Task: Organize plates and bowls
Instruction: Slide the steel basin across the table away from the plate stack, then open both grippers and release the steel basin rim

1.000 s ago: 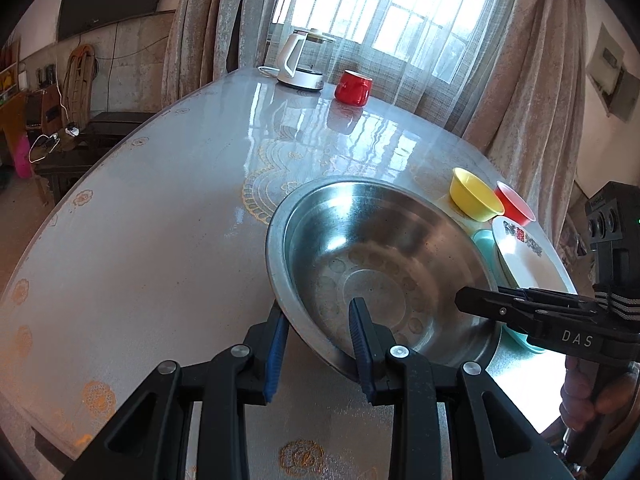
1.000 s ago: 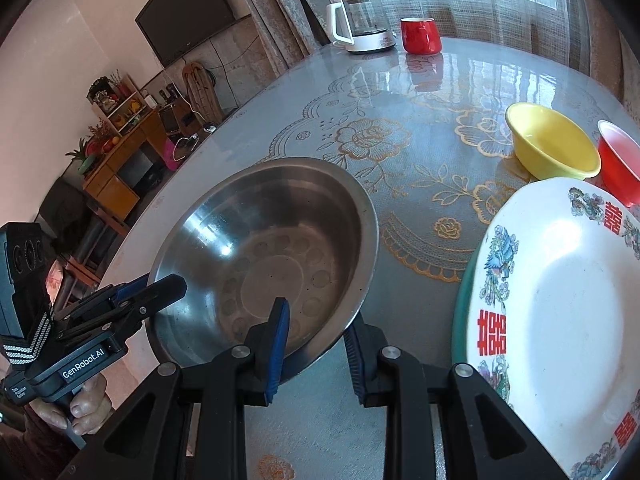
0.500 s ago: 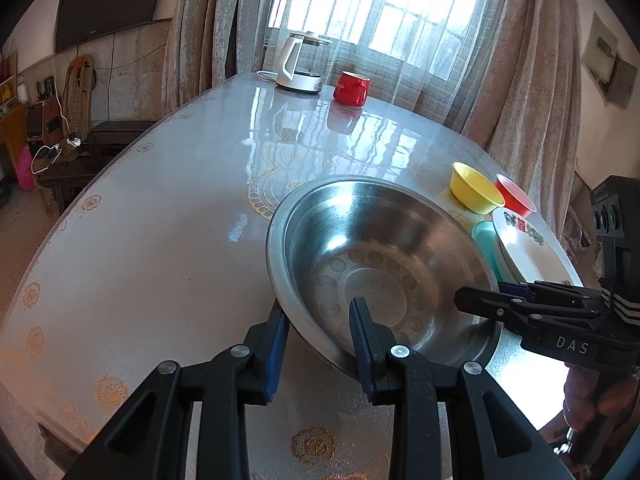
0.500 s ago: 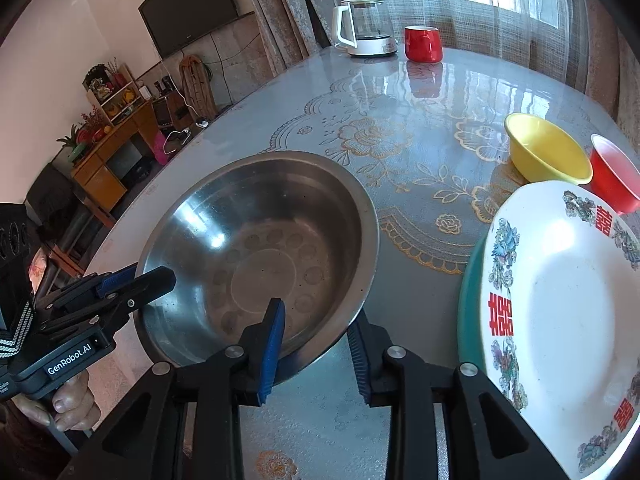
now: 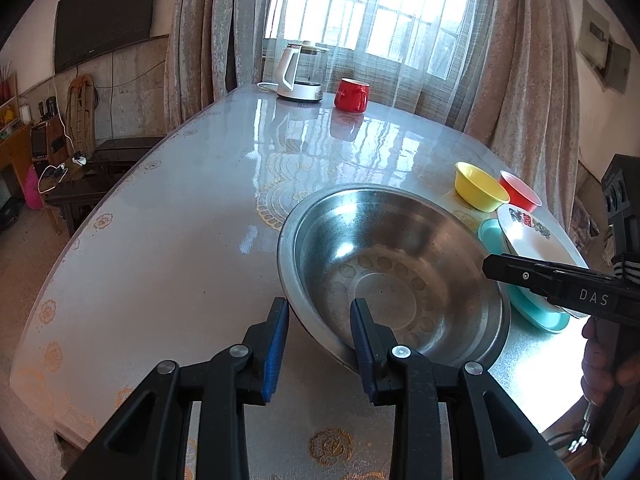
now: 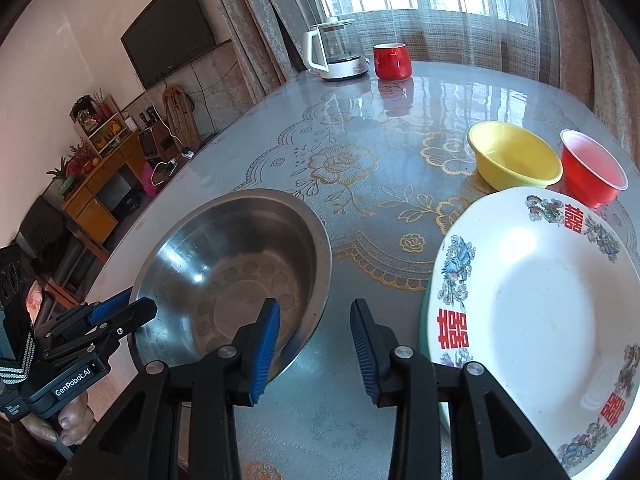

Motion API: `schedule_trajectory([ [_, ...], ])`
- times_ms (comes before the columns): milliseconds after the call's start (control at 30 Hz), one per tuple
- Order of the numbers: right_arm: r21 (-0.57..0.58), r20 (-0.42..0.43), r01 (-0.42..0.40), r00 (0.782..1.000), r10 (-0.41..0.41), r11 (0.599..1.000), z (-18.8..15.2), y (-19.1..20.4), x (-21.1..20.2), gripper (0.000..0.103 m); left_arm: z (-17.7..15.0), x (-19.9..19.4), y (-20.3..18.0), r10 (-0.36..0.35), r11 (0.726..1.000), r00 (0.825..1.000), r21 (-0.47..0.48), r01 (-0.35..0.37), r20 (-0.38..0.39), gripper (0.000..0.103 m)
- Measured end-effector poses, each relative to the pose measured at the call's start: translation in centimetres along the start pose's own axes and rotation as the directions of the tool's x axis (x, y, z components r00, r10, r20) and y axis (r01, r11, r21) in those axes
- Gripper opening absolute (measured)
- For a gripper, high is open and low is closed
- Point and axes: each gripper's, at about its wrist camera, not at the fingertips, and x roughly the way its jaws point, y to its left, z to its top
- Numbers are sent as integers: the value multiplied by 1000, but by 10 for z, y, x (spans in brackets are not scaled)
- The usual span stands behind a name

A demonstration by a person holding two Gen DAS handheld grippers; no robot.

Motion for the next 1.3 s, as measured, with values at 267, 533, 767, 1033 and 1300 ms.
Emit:
schedule_trajectory([
  [267, 27, 23, -33, 999, 32, 999, 2, -2, -3, 38, 6, -8, 2, 14, 1000, 999, 18, -15, 36, 36],
  [533, 63, 46, -65, 997, 62, 996, 8, -5, -6, 39, 18, -13, -3, 25, 999, 998, 36, -28, 63, 36],
  [767, 122, 73, -97, 993, 89, 988, 7, -13, -13, 40, 25, -7, -12, 13, 997, 998, 75, -17, 56, 36],
  [1033, 190, 98, -104, 991, 86, 976, 3, -24, -23, 41, 30, 2, -23, -21, 995, 999, 102, 17, 31, 37],
  [1300, 288, 151, -130, 985, 89, 949, 4, -54, -42, 46, 36, 7, -43, -42, 990, 999, 136, 39, 26, 38],
])
